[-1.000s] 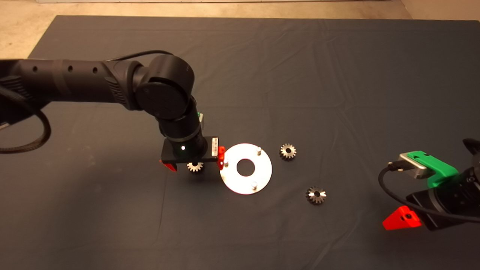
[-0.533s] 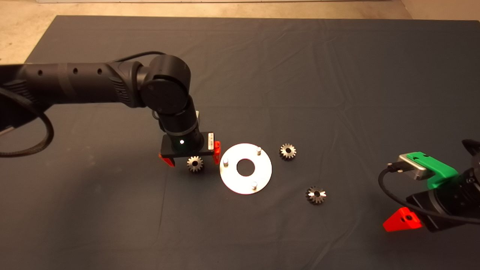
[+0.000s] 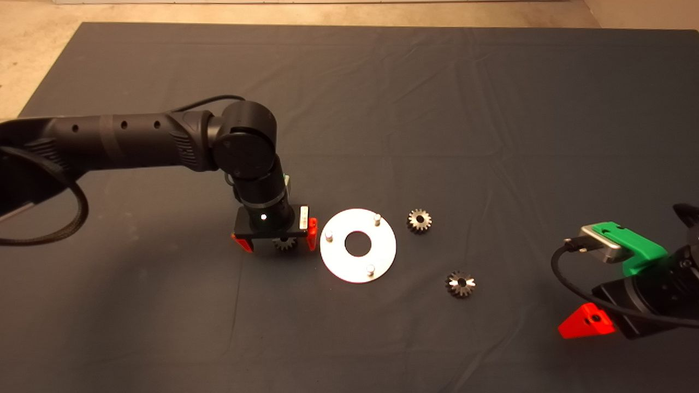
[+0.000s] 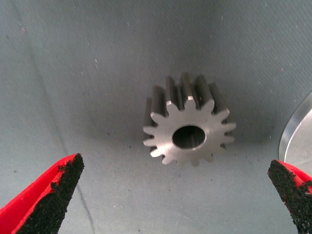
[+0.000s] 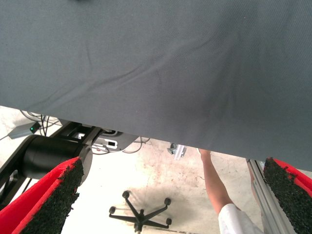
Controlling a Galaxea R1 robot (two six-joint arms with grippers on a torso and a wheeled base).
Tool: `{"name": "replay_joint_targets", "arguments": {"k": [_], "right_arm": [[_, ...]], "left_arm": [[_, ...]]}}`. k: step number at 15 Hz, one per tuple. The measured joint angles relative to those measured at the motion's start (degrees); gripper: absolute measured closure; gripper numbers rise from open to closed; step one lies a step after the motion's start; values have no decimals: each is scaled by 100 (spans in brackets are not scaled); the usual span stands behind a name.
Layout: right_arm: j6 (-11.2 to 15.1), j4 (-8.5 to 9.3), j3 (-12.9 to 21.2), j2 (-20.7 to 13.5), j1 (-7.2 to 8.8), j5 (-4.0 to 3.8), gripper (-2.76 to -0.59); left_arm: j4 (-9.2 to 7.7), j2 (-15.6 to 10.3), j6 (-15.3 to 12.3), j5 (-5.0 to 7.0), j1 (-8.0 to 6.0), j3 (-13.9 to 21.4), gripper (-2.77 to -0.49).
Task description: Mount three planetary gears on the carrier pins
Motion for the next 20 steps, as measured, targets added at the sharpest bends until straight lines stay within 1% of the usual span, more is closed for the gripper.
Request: {"name": "replay_joint_targets", "arguments": {"k": [2,4,9,12,14,15,17,18,20], "right_arm": [[-1,1,0,16,-2,6,-275],[-1,1,0,58,-1,0,-275],[-22,2,9,143,-2,0,-275],[-22,5,9,178,-2,2,-275],[-22,5,9,193,-2,9,-275],[-22,5,11,195,-2,6,-275],[-22,5,9,221,-2,3,-275],[-22,5,9,223,-2,9,-275],[-22,5,9,237,-2,2,-275]], "left_arm": [[0,5,157,-2,5,-24,-275],[0,2,254,-2,7,-51,-275],[2,5,402,-2,7,-101,-275],[2,20,423,-2,7,-101,-275],[0,26,421,-24,7,-101,-275],[0,28,421,-27,7,-101,-269],[0,55,421,-44,7,-99,-266],[0,72,423,-87,7,-99,-266],[0,102,424,-148,7,-99,-253]]}}
